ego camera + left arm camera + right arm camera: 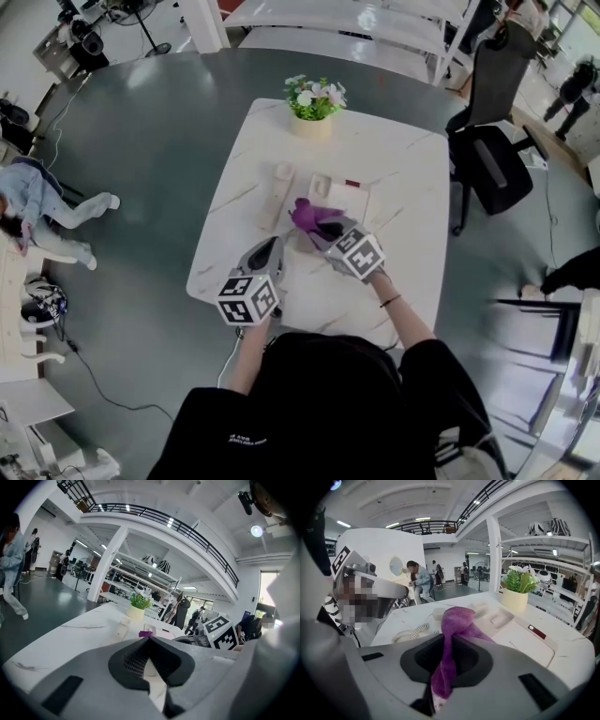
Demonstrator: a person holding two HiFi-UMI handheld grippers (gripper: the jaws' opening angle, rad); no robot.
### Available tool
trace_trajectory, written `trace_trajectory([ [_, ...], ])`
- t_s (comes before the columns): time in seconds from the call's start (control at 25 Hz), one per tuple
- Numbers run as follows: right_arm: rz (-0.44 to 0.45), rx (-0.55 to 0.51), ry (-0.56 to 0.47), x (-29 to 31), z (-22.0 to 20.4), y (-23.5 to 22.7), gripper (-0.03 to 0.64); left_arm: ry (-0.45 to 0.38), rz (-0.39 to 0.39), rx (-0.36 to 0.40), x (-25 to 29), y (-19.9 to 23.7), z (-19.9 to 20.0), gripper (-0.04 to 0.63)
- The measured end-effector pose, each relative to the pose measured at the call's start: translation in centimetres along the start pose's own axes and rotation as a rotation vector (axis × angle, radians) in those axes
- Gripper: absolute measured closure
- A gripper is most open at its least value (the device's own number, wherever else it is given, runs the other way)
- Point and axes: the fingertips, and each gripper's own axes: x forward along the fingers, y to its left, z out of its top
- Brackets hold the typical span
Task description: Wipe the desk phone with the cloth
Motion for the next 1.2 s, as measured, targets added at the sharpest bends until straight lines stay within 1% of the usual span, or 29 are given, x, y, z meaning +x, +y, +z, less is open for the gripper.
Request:
trace_trajectory([
  [0.64, 0.050, -0.022, 0.039, 0.3, -1.2, 2.9, 0.583, 0.000, 0.003, 0.007, -0.7, -0.4, -0.1, 0.597],
  [0.88, 0.073, -0.064, 0.077, 0.5, -1.6, 3.8, 0.583, -0.011, 0.001, 0.009, -0.8, -0.5, 0.3, 0.597],
  [1.0, 0.085, -0.068, 0.086, 0.6, -1.8, 4.5, 0.583, -0.018, 0.001, 0.010, -1.0, -0.6, 0.5, 0.597],
  [1.2, 0.110, -0.061, 0.093, 0.5, -2.2, 5.3, 0.583, -0.013, 0.020, 0.056, -1.3, -0.8, 0.6, 0.597],
])
